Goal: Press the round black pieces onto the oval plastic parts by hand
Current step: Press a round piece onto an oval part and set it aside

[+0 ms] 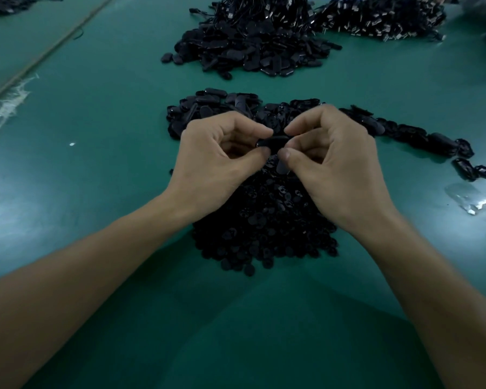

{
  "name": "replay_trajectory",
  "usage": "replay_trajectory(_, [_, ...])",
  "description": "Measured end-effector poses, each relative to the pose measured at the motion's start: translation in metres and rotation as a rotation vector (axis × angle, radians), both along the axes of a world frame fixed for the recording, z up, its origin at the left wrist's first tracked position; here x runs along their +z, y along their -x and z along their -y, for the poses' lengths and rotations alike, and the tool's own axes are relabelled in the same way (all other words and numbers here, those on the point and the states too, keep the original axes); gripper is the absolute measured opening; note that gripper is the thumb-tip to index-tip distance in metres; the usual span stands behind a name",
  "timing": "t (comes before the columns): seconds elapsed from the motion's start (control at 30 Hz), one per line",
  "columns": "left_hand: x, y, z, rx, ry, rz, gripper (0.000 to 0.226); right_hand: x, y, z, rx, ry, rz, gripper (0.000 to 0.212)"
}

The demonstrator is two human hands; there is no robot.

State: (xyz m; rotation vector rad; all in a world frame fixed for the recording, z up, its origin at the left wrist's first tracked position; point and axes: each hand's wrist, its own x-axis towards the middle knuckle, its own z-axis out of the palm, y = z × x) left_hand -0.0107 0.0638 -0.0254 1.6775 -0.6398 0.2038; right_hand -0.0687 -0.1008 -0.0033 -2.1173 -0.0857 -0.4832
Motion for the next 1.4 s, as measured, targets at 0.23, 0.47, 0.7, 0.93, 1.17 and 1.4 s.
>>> replay_trajectory(0.23, [-0.001, 0.004, 0.0, -0.027, -0.094, 0.031, 0.023, -0.001, 0.001, -0.002, -0.034, 0.067, -0.013, 0.032])
replay_trajectory(0.47, [-0.003, 0.002, -0.002, -0.053, -0.196, 0.037, 0.019, -0.002, 0.002, -0.004, -0.083, 0.126, -0.057, 0.035])
replay_trajectory(0.7, [-0.005, 0.004, -0.002, 0.033, -0.282, 0.157, 0.016, -0.004, 0.004, -0.012, -0.089, 0.128, -0.075, 0.026])
replay_trajectory(0.93, [-0.005, 0.001, -0.005, 0.059, -0.344, 0.178, 0.013, -0.002, 0.005, -0.012, -0.012, 0.093, -0.099, 0.031])
replay_trajectory(1.17, [-0.006, -0.002, -0.004, 0.05, -0.311, 0.075, 0.018, -0.004, 0.001, -0.006, -0.004, 0.099, -0.068, 0.018])
replay_trajectory(1.4, [-0.003, -0.005, -0.004, -0.109, -0.116, -0.124, 0.021, -0.006, -0.006, 0.006, 0.056, 0.051, -0.142, 0.011])
